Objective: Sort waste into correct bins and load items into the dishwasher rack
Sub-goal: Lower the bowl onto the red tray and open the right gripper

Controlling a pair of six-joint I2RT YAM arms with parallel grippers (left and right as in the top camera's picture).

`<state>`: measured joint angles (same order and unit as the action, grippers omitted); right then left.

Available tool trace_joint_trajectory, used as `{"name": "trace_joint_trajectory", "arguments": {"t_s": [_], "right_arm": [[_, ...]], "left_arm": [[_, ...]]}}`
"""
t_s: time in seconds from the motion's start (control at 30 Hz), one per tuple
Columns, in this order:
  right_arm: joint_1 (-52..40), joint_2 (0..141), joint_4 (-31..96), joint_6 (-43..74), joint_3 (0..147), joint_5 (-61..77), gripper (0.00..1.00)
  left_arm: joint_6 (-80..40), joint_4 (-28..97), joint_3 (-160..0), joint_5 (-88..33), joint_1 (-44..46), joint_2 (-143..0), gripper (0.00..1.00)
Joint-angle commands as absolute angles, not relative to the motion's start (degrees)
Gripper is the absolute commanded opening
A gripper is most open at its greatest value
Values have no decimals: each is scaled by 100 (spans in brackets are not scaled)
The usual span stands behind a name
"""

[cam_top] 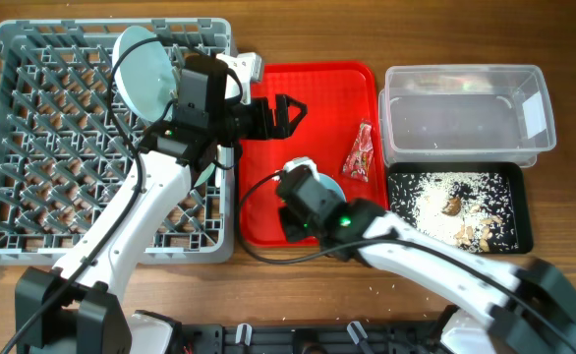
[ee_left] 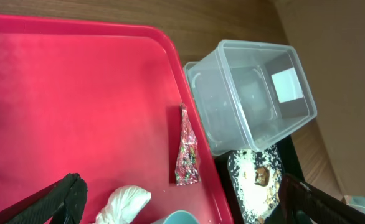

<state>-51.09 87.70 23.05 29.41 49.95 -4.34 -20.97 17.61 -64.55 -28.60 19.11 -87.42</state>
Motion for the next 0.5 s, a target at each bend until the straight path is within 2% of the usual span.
{"name": "trace_joint_trajectory", "arguments": {"t_s": [0.0,0.03,0.07,0.1,0.17,0.2,0.23,0.3,0.33,0.37,0.4,0.47], "right_arm": [[-5157,9150,2209,3168,4991,-1004,19],[-5157,9111,2209,3155,4993,-972,39],[-5157,9035,2213,3148,5004,-860,46],[-5157,8742,2362,3144,5129,-810,59],[-5135,8097,2652,3135,5319,-978,66],[-5100,7476,2864,3039,5367,-1428,96],[-5033,6958,3085,2980,5367,-1935,100],[-4836,6241,3632,3000,5367,-2779,100],[-4491,5583,4484,3004,5367,-3465,100],[-4287,5356,4912,3011,5365,-3693,100],[-3741,5000,5461,3697,5363,-3896,100],[-3330,4856,5631,3778,5363,-3896,100]], "left_arm": [[-2150,1747,-6451,-2908,1918,-8648,100],[-2147,1747,-6451,-2908,1918,-8648,100],[-2150,1747,-6451,-2908,1918,-8648,100],[-2147,1747,-6451,-2908,1918,-8648,100],[-2147,1747,-6451,-2908,1918,-8648,100],[-2150,1747,-6451,-2908,1918,-8648,100],[-2150,1747,-6451,-2908,1918,-8648,100],[-2150,1747,-6451,-2908,1918,-8648,100],[-2150,1747,-6451,-2908,1918,-8648,100],[-2150,1747,-6451,-2908,1918,-8648,100],[-2150,1747,-6451,-2908,1918,-8648,100],[-2150,1747,-6451,-2908,1918,-8648,100]]}}
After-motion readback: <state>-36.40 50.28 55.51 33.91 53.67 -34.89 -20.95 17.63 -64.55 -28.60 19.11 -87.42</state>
